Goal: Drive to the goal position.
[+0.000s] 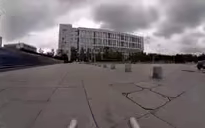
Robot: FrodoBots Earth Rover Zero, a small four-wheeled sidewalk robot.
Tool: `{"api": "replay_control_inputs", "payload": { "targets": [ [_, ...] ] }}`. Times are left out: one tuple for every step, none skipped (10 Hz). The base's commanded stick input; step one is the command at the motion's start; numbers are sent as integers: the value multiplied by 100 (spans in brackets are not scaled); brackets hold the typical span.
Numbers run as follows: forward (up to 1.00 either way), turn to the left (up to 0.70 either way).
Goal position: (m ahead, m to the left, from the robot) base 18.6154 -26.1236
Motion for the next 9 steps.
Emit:
{"api": "replay_control_inputs", "payload": {
  "targets": [
    [70, -35],
    [70, -35],
    [70, -35],
    [70, -35],
    [70, -34],
    [70, -1],
    [70, 0],
    [70, 18],
    [70, 28]
  ]
}}
